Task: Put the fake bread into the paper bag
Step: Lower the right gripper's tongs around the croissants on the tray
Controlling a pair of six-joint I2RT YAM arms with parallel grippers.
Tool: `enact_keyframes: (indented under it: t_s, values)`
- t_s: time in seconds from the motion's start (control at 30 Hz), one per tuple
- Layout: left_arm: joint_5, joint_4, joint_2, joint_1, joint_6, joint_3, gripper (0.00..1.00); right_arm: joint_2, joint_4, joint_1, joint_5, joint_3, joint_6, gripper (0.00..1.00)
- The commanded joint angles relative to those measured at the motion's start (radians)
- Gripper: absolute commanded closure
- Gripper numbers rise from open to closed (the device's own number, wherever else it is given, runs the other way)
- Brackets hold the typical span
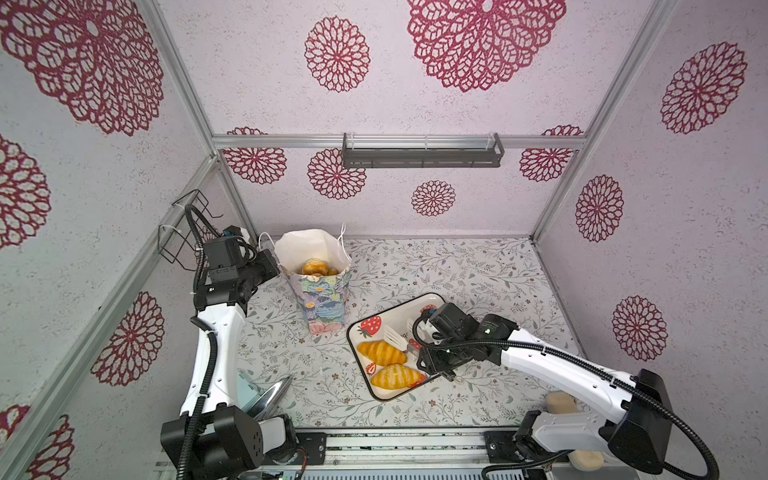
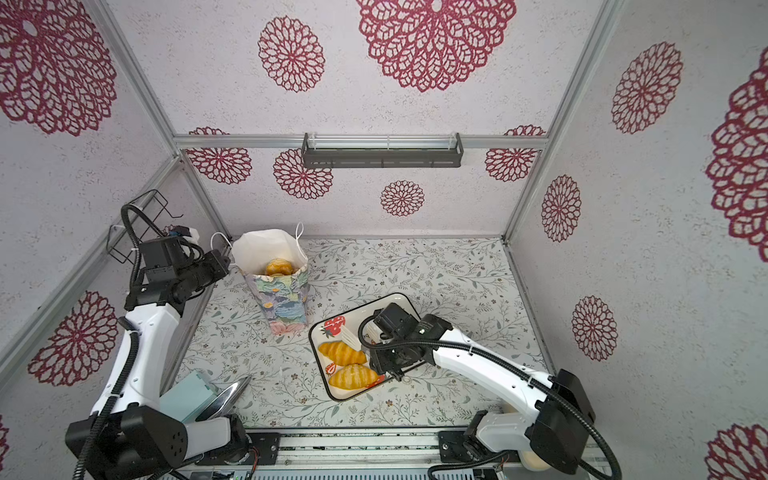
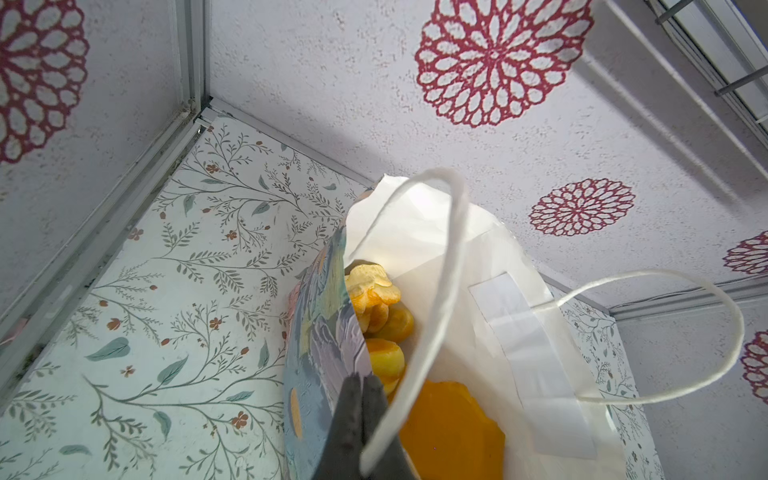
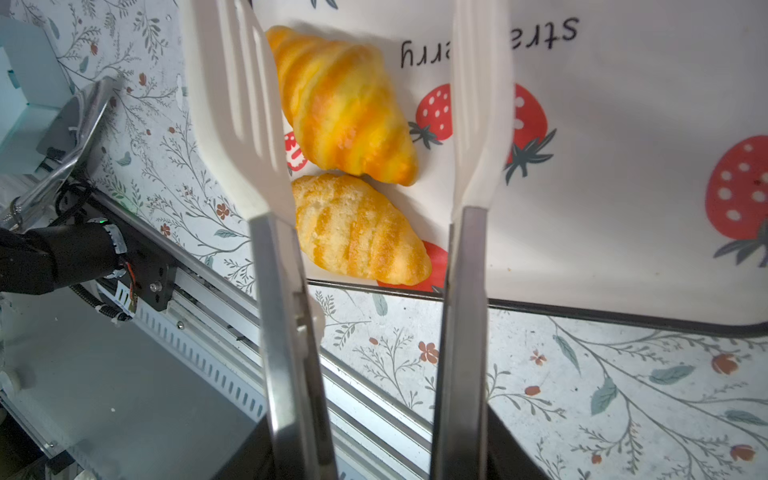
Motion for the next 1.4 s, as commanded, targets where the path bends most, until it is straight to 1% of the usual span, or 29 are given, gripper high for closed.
enact_keyframes:
  t_s: [0.0,0.3,0.97,1.37]
  values:
    - [0.006,-0.005,-0.014,0.003,-0.006,-0.001,1.00,0.002,0.023,0.011,-0.019,-0.003,-0.024,0.45]
    - [0.009,-0.006,-0.013,0.004,-0.006,-0.001,1.00,0.041,0.034,0.031,-0.026,-0.002,-0.043,0.43]
    - [0.005,-0.009,-0.013,0.004,-0.003,-0.001,1.00,0.135,0.040,0.066,-0.035,0.037,-0.096,0.42]
    - [0.002,-0.008,-0.014,0.003,0.000,-0.001,1.00,0.168,0.032,0.073,-0.031,0.064,-0.119,0.42]
